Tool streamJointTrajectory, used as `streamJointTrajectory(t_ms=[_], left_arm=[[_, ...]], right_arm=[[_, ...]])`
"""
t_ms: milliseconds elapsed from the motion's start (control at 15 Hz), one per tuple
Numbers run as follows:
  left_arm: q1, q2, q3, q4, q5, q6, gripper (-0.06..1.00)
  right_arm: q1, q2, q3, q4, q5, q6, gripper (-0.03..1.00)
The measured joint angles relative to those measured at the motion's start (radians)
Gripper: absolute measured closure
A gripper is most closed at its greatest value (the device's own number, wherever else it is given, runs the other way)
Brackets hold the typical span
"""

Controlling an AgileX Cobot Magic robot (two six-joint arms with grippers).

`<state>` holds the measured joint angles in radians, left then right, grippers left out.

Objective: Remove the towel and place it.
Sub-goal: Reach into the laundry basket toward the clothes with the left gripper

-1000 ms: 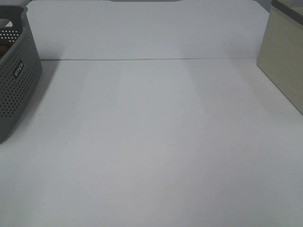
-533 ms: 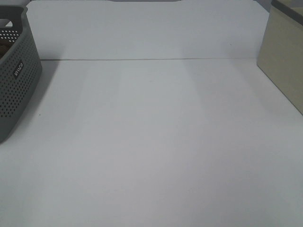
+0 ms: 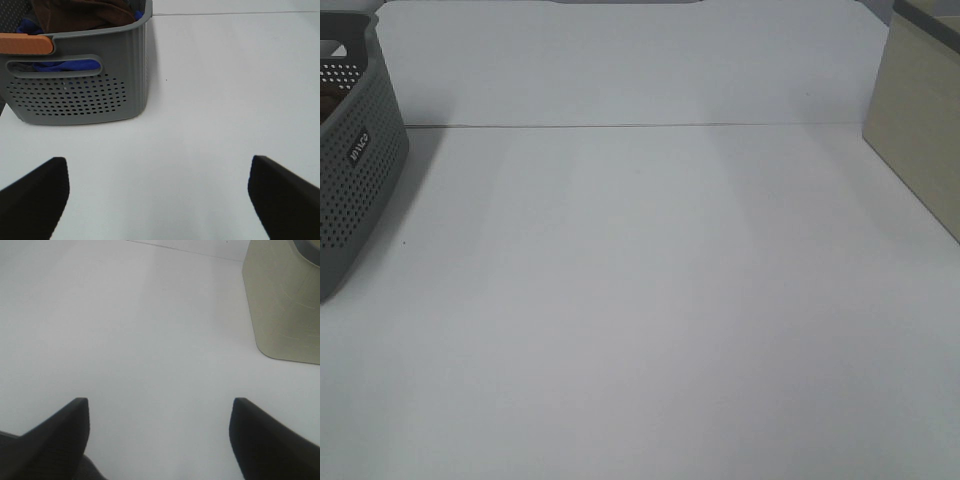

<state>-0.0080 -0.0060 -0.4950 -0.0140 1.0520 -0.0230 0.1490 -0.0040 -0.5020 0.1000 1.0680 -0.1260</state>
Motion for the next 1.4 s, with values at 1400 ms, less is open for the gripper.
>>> streamJointTrajectory(t_ms=[1400], left_arm=[[0.0,0.0,0.0,0.044,0.0,0.001,-0.04]], right_arm=[[0.0,0.0,0.0,0.0,0.0,0.0,0.22]])
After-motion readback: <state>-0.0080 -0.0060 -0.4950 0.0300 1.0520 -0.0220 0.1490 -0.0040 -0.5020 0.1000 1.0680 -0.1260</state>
